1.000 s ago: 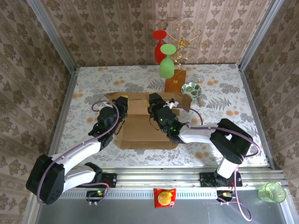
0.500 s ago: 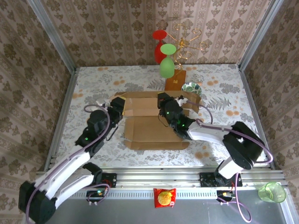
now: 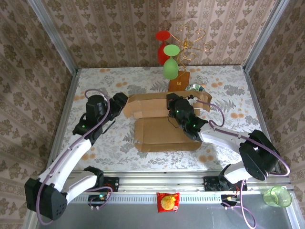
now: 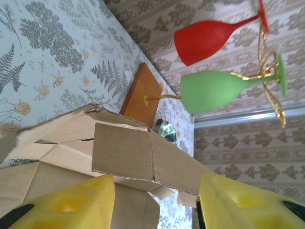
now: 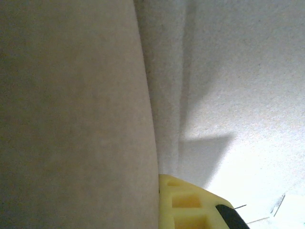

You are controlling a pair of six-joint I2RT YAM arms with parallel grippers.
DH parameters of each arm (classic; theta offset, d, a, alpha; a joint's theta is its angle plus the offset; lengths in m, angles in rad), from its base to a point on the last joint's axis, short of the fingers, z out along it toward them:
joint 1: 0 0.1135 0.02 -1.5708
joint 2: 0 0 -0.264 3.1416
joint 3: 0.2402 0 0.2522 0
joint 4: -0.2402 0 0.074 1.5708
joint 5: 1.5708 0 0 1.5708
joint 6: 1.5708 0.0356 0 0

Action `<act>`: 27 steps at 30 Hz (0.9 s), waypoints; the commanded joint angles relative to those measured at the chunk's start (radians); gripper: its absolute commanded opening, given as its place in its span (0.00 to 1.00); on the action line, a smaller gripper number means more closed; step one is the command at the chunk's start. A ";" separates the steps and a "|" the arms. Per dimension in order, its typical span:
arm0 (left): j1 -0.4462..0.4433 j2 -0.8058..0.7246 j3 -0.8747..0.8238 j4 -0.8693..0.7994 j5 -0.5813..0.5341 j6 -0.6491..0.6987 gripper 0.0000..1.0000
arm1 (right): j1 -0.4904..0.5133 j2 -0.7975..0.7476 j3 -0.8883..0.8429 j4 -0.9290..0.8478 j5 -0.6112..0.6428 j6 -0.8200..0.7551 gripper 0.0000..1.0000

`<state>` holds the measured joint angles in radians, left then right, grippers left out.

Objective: Fold the paper box

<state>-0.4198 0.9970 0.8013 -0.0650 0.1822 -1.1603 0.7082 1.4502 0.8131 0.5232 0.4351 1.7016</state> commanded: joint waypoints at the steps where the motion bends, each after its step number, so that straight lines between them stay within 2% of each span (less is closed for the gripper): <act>1: -0.022 0.022 0.038 -0.003 0.030 0.067 0.50 | -0.010 -0.012 -0.017 -0.003 -0.009 0.003 0.00; 5: -0.030 0.063 0.033 0.062 0.032 0.064 0.51 | -0.012 -0.008 -0.021 0.004 -0.017 0.007 0.00; 8: -0.072 0.101 0.064 0.042 0.030 0.086 0.51 | -0.013 -0.002 -0.023 0.015 -0.019 0.018 0.00; 16: -0.094 0.161 0.070 0.076 0.028 0.076 0.51 | -0.015 0.005 -0.032 0.027 -0.033 0.037 0.00; 19: -0.100 0.184 0.072 0.107 0.030 0.064 0.46 | -0.015 0.012 -0.037 0.037 -0.042 0.048 0.00; 27: -0.112 0.223 0.071 0.171 0.035 0.037 0.21 | -0.015 0.010 -0.051 0.034 -0.044 0.053 0.00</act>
<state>-0.5243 1.2240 0.8425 0.0509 0.2134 -1.1179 0.6914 1.4548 0.7765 0.5419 0.3992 1.7515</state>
